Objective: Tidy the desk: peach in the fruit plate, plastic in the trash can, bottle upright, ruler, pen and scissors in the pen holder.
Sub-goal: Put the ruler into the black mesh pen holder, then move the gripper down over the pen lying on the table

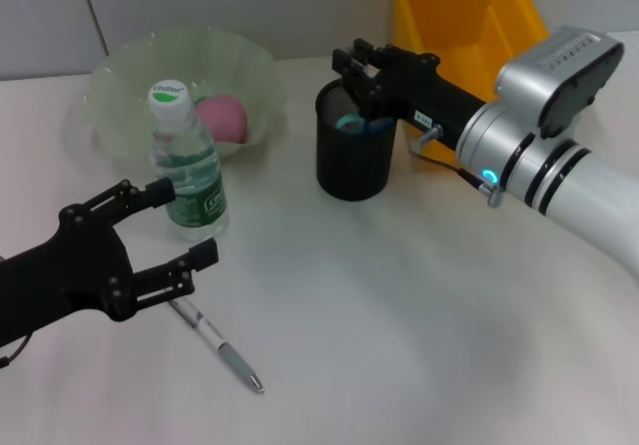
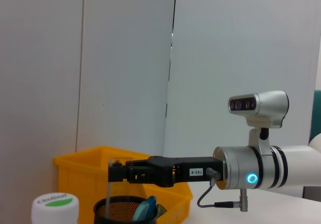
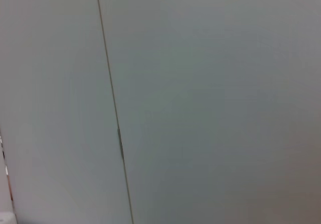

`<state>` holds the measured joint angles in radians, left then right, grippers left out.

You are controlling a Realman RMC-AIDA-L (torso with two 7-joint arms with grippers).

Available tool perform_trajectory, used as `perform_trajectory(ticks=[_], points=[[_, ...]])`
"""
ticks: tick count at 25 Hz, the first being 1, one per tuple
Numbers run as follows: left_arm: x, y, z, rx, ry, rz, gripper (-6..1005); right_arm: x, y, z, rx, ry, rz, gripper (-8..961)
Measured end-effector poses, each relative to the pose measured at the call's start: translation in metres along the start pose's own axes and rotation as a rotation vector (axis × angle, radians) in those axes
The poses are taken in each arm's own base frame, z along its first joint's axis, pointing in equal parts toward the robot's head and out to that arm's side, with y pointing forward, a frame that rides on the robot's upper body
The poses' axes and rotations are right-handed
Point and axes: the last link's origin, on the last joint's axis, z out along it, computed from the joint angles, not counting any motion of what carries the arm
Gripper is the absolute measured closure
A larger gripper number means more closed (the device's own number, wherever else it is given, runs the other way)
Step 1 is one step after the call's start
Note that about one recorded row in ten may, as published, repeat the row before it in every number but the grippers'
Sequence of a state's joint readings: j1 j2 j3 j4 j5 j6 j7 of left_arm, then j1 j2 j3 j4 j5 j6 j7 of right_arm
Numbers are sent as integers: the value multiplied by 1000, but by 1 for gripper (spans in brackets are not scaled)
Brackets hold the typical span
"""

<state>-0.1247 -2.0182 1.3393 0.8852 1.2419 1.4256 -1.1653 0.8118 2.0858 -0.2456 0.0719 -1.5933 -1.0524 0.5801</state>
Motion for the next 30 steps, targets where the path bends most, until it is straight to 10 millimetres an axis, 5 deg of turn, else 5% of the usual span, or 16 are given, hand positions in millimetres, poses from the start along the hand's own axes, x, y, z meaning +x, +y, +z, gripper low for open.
perform_trajectory(ticks=[6,10,14,16,22,30], points=[[-1,1,-3,-4,-3,4,143,2,1,-13,-13,-44,31,693],[-2,1,-4,-9,-17,5,143,0,-1,-23,-23,-85,51,529],[-5,2,-5,-19,-43,7,143,-4,-10,-43,-43,-128,100,350],[-5,3,-6,-28,-43,7,143,-7,-18,-68,-76,-173,139,258],[-5,1,-9,-44,-59,-10,143,-19,-21,-114,-218,-207,134,203],[-3,-4,-7,-85,-127,-48,144,-18,-9,-154,-560,104,53,195]])
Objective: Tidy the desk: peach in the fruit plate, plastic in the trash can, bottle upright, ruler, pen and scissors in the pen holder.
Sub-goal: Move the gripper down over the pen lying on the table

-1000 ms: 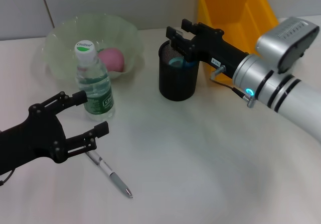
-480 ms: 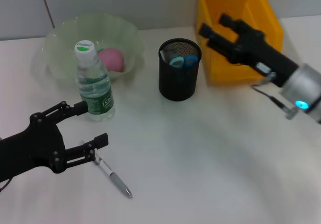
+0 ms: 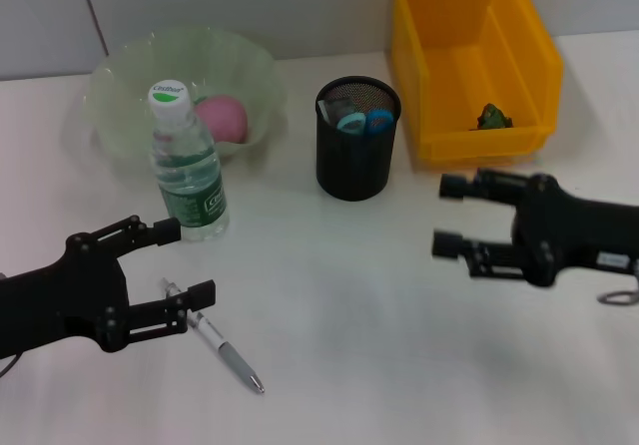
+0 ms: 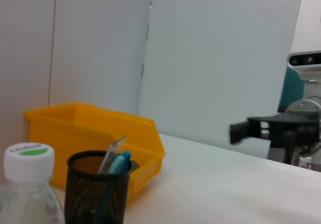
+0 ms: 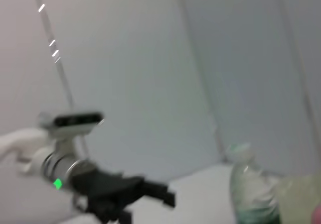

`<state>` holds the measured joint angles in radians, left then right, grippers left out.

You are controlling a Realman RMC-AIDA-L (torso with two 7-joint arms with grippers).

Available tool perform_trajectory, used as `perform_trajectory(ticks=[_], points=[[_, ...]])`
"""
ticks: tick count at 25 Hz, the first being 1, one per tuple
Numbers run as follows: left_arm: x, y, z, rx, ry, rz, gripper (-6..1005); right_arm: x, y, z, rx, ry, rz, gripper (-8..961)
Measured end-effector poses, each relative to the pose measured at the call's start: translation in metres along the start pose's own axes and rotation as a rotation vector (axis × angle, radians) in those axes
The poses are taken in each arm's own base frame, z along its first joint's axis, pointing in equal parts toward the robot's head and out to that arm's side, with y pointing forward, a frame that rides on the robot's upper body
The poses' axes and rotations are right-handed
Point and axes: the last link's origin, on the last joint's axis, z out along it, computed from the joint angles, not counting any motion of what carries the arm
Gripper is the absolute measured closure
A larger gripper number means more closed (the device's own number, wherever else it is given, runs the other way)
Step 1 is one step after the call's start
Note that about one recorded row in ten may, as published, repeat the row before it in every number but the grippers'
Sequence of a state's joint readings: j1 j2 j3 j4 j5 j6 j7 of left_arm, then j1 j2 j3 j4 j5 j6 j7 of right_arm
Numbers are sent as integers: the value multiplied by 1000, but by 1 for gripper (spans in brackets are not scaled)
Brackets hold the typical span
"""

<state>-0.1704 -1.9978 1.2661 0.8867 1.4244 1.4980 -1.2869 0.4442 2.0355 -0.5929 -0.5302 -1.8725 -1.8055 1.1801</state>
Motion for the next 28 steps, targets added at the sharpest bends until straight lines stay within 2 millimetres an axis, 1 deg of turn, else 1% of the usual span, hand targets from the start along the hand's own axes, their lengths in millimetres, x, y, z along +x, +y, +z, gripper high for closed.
perform_trajectory(ticks=[1,4,9,10,14,15,16,17,18,19,21,22,23,24,25,27,28], points=[[3,-3,-1,-8,-16,-17,144,-1,0,-6,-23,41,10,195],[9,-7,-4,-14,-45,-31,144,-4,-2,-13,-40,92,19,196],[18,-6,-1,-49,-77,-16,144,-3,-3,-12,-54,129,23,196],[23,-5,3,-81,-113,11,144,-2,-3,-11,-67,162,34,197],[31,-4,11,-131,-168,63,146,-1,-4,-9,-78,205,54,197],[47,-5,21,-192,-234,135,147,-1,-4,-9,-78,213,58,197],[47,-5,21,-192,-234,135,147,-1,-4,-9,-78,213,58,197],[56,-6,26,-218,-268,166,148,-1,-4,-9,-78,214,59,198],[56,-6,26,-218,-268,166,148,-1,-4,-9,-76,214,60,198],[73,-8,36,-266,-354,244,149,-1,-4,-9,-76,215,64,198],[86,-8,45,-298,-435,327,150,-1,-5,-9,-75,218,79,198],[86,-8,45,-298,-435,327,150,-1,-5,-10,-72,220,91,198],[96,-8,54,-316,-488,400,151,-1,-5,-10,-68,221,104,198],[109,-8,67,-352,-578,517,151,-2,-5,-11,-62,221,118,199],[113,-8,74,-380,-623,573,152,-2,-5,-14,-52,221,154,199],[113,-8,74,-380,-623,573,152,-3,-5,-15,-48,223,172,199],[114,-8,81,-416,-669,625,152,-3,-5,-15,-46,225,188,199]])
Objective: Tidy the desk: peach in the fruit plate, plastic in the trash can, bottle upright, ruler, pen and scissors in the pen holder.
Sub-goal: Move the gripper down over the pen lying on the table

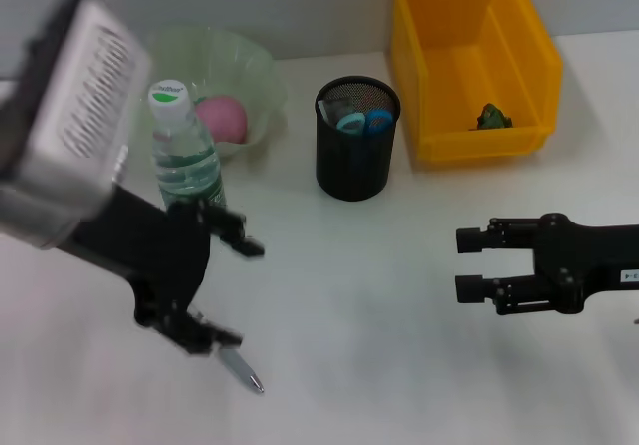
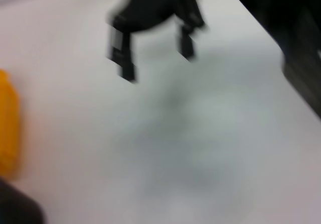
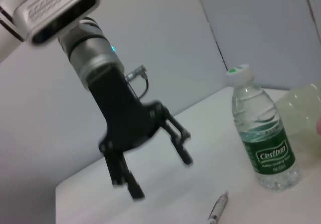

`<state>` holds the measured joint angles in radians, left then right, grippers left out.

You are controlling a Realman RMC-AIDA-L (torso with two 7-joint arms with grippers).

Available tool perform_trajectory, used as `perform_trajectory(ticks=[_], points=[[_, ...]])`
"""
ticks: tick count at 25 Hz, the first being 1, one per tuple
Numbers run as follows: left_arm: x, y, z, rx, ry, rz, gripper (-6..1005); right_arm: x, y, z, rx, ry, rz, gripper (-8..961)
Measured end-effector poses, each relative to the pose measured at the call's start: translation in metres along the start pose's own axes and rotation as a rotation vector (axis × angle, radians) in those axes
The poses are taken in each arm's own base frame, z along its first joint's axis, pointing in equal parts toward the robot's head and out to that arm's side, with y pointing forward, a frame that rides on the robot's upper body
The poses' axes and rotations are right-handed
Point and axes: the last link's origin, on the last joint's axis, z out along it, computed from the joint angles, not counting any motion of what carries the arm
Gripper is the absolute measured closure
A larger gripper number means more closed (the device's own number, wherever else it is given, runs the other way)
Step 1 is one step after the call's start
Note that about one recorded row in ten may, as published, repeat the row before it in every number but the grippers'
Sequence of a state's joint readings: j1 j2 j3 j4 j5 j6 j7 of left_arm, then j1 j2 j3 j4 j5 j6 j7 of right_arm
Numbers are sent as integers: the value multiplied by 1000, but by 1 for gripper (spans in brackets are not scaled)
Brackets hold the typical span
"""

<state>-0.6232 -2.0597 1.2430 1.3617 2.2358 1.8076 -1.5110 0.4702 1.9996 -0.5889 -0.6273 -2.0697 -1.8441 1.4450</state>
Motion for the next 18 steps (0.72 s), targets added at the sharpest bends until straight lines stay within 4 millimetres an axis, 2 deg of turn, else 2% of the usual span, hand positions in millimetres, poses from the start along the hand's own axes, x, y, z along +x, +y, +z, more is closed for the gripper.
perform_trajectory(ticks=[3,5,7,15,16,18], points=[[-1,-7,25,-90,-162,192,153,2,0,0,-5,29,31,200],[-1,-7,25,-90,-162,192,153,3,-1,2,-1,48,36,200],[-1,-10,38,-118,-237,270,153,4,-4,6,8,74,37,200],[1,-15,49,-121,-324,332,154,6,-11,9,45,129,28,203],[2,-15,58,-132,-376,380,154,7,-12,10,48,144,24,203],[2,-15,60,-134,-389,392,154,7,-13,11,52,148,22,204]])
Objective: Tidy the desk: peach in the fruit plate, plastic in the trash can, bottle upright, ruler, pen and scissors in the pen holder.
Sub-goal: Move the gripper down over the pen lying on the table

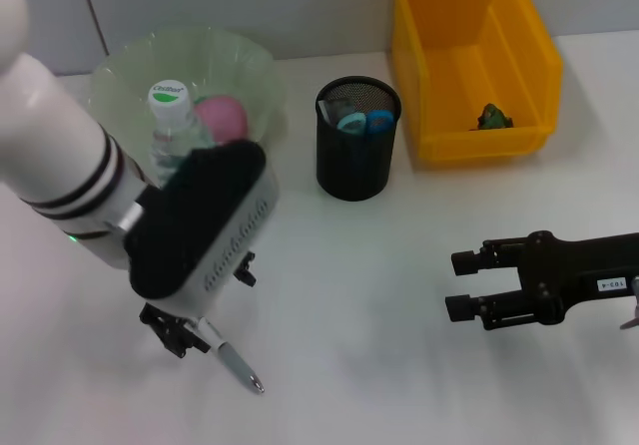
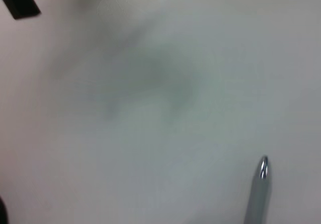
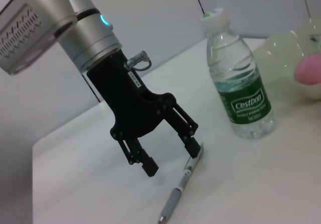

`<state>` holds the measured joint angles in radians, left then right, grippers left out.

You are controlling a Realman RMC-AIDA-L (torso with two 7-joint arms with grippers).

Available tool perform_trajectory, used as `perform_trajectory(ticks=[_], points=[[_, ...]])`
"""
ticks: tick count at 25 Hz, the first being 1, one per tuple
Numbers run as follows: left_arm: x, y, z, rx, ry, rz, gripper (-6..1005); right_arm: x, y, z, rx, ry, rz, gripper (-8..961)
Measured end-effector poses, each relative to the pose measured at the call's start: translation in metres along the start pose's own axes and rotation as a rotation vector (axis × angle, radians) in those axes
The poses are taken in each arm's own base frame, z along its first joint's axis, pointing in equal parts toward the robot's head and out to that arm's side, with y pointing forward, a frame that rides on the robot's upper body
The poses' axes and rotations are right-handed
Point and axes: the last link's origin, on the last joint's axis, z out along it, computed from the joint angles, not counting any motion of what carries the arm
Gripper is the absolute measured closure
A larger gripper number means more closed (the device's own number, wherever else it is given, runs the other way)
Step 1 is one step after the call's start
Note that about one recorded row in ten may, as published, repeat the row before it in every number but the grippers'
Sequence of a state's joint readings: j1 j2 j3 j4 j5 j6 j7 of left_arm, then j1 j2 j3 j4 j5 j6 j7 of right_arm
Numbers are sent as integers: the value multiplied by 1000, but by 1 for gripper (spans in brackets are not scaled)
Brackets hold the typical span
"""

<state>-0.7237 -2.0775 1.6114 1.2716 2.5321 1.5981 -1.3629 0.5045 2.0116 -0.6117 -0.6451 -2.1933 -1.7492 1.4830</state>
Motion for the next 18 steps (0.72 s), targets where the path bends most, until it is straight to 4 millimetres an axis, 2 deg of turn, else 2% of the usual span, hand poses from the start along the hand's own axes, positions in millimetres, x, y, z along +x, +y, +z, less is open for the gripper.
perform_trajectory(ticks=[2,5,18], points=[[0,0,0,0,0,0,155,0,-2,1,14,5,-2,205],[5,1,12,-41,-83,96,155,-1,-4,2,27,5,-4,207],[4,2,25,-92,-149,242,156,-2,-6,14,34,19,-17,214]])
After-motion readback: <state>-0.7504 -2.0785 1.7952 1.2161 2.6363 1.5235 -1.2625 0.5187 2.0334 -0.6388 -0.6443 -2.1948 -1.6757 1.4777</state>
